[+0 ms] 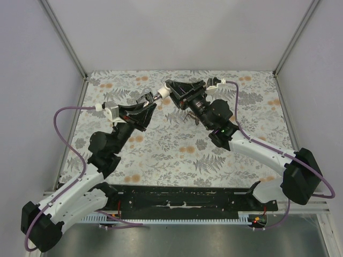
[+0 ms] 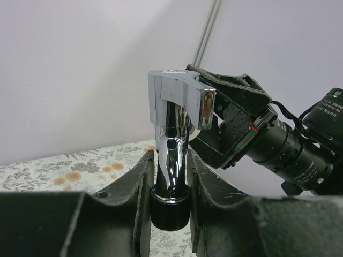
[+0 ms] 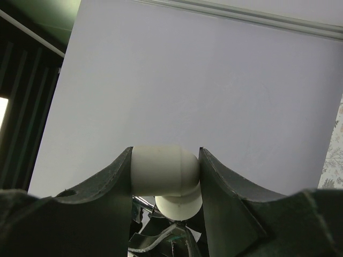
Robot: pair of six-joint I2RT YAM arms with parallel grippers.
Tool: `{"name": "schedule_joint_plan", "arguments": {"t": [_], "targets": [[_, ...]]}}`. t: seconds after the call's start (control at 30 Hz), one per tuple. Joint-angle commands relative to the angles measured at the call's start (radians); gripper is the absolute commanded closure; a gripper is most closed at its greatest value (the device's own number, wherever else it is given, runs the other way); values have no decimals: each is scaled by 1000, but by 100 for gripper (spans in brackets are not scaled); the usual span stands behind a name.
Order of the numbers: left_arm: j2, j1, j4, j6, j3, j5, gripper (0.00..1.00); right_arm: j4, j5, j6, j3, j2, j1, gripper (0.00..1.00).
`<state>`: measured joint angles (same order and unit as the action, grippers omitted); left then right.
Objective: Install the water faucets
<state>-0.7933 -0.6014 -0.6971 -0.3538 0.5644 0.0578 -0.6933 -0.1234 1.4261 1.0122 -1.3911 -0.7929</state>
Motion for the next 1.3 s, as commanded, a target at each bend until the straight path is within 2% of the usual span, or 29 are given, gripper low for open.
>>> {"name": "schedule_joint_plan", "arguments": {"t": [0.0,0.5,0.7,0.93,1.27], "targets": [[-12,-11,-128,56,52,-24,98,-12,2,23,52,-6,-23,100],[-44,-37,-128,260,65,-4,98,20,18,68,77,-28,-26,100],[-84,-43,-61,551,63,49,98,44,41,112,89,-36,-28,100],[-106,-43,-38,847,38,137,98,156,87,128,118,-29,-28,100],[-107,-43,125,1257,68,126,98,323,119,111,170,-11,-28,100]]}}
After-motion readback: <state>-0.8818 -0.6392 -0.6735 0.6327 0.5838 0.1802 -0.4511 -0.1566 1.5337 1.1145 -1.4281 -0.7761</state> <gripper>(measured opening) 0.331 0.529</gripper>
